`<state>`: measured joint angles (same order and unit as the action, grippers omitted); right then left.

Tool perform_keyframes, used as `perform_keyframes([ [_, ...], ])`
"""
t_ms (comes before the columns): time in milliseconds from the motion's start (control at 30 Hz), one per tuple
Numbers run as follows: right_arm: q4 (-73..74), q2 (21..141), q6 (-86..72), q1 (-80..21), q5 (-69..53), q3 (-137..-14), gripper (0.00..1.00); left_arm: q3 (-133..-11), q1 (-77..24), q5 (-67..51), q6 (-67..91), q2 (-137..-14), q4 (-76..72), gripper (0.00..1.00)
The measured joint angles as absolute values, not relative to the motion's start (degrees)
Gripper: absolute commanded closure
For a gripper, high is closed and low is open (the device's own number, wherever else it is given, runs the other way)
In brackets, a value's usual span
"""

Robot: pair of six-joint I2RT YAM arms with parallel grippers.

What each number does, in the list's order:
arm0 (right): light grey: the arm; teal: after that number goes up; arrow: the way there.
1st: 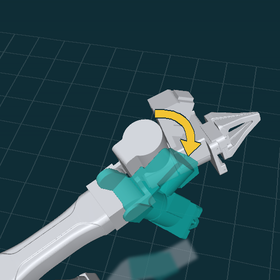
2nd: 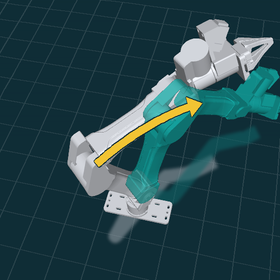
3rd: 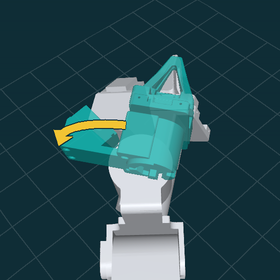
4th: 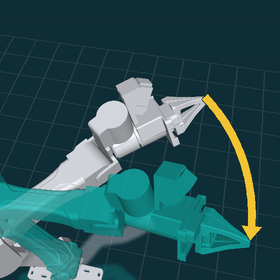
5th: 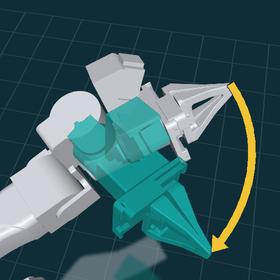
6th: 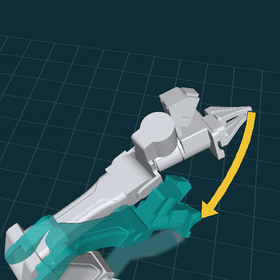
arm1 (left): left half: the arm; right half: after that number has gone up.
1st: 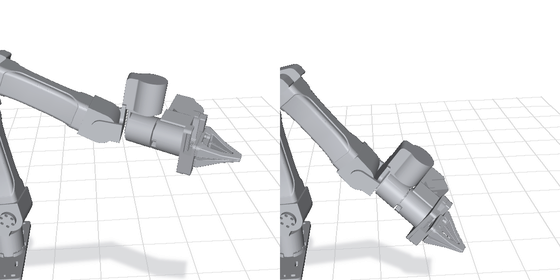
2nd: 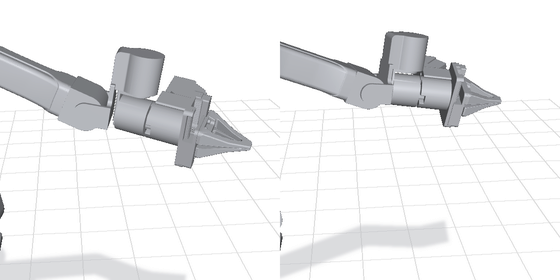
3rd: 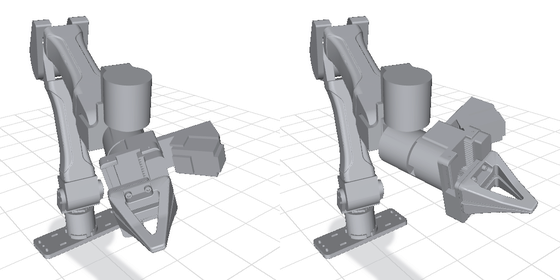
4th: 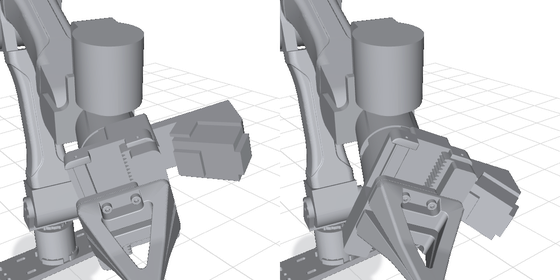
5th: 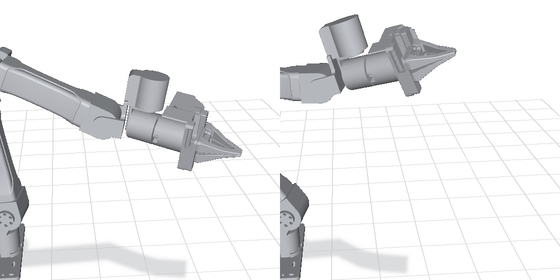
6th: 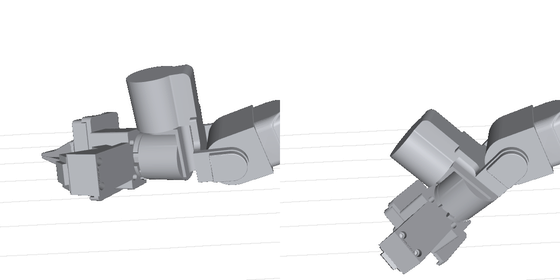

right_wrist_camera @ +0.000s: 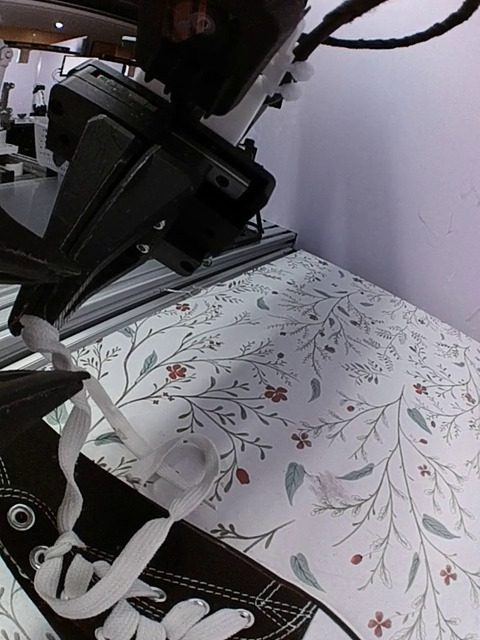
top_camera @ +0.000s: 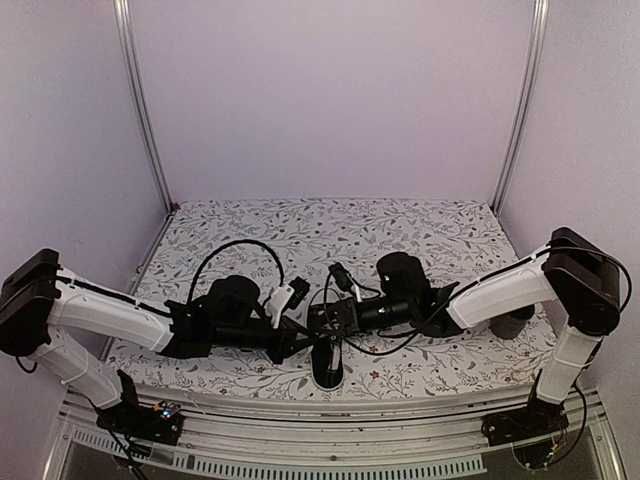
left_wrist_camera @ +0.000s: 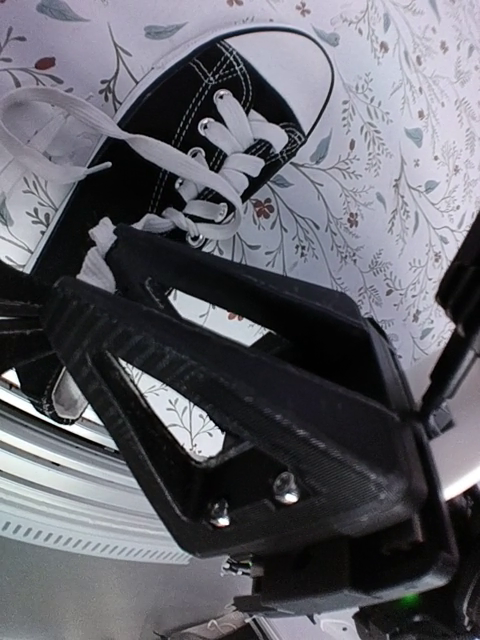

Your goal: Tie the shoes

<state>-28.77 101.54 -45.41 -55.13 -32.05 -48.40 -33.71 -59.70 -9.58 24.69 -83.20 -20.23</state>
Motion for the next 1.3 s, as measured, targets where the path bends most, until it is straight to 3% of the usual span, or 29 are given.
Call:
perform_keyframes([
  [100,-29.0,101.6,-45.8,-55.2,-32.1,-48.4,0.69,-33.7,-59.7,-9.4,24.7,-83.2,-20.3,1.00],
  [200,-29.3,101.6,-46.4,-55.2,-32.1,-48.4,0.61,-33.7,-59.7,-9.0,24.7,-83.2,-20.3,1.00],
  [367,-30.0,101.5,-47.0,-55.5,-31.8,-47.9,0.61,-33.2,-59.7,-8.6,24.8,-83.2,-20.9,1.00],
  [633,-30.1,101.6,-48.0,-55.6,-31.6,-47.2,0.79,-32.8,-59.7,-8.3,25.0,-83.2,-20.9,1.00],
  [800,-30.2,101.6,-48.0,-55.6,-31.7,-47.2,0.96,-32.8,-59.7,-8.1,25.1,-83.2,-20.9,1.00],
  [933,-30.3,101.6,-48.1,-55.6,-31.4,-47.2,0.98,-32.8,-59.7,-7.9,25.1,-83.2,-20.9,1.00],
  [967,-30.3,101.5,-48.0,-55.6,-31.2,-47.1,0.98,-32.8,-59.7,-7.9,25.1,-83.2,-20.9,0.98],
  [1167,-29.5,99.2,-47.7,-55.9,-27.5,-45.1,0.98,-32.8,-59.7,-6.9,25.4,-83.2,-20.7,0.63],
  [1300,-28.0,96.6,-47.0,-55.9,-24.6,-44.3,0.98,-32.8,-59.6,-5.7,25.6,-81.6,-19.2,0.52],
])
